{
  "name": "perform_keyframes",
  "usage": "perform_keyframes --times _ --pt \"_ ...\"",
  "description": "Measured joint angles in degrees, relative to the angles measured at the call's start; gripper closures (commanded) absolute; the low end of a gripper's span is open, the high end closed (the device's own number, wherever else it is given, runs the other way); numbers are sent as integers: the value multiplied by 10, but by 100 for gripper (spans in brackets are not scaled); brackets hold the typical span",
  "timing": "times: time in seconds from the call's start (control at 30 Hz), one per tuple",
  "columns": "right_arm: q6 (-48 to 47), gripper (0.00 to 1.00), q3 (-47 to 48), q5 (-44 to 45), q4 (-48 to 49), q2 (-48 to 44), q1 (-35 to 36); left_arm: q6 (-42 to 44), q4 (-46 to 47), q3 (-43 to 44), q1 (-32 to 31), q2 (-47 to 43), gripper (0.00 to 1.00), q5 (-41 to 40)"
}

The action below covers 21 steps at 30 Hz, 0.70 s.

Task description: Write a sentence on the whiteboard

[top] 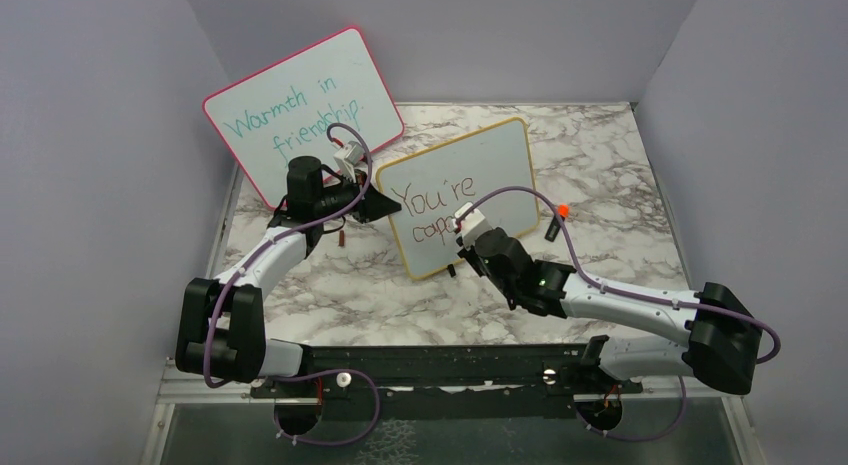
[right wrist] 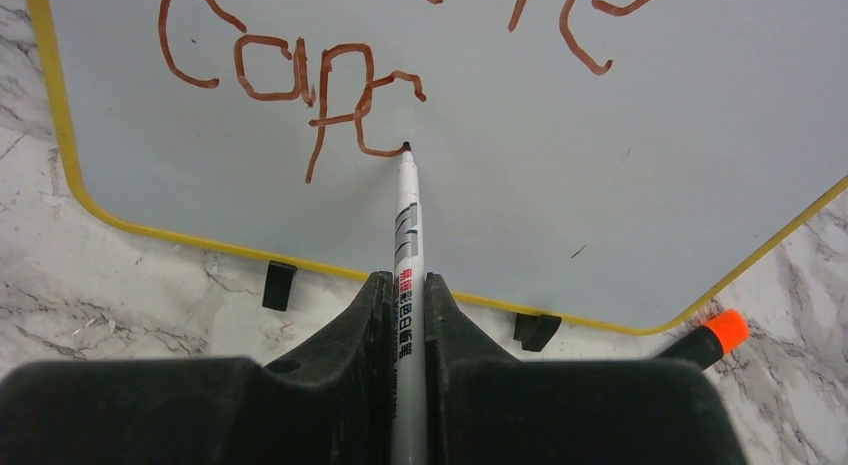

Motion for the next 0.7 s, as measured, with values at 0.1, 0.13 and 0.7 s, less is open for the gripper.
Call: perform_keyframes --times 0.1,0.13,0.7 --pt "-5 99 0 6 12 0 0 1 -2 1 0 0 100 0" --pt "-7 99 0 8 17 0 0 1 -3 1 0 0 100 0" --pt "-22 99 0 19 55 2 0 4 -9 7 0 4 100 3"
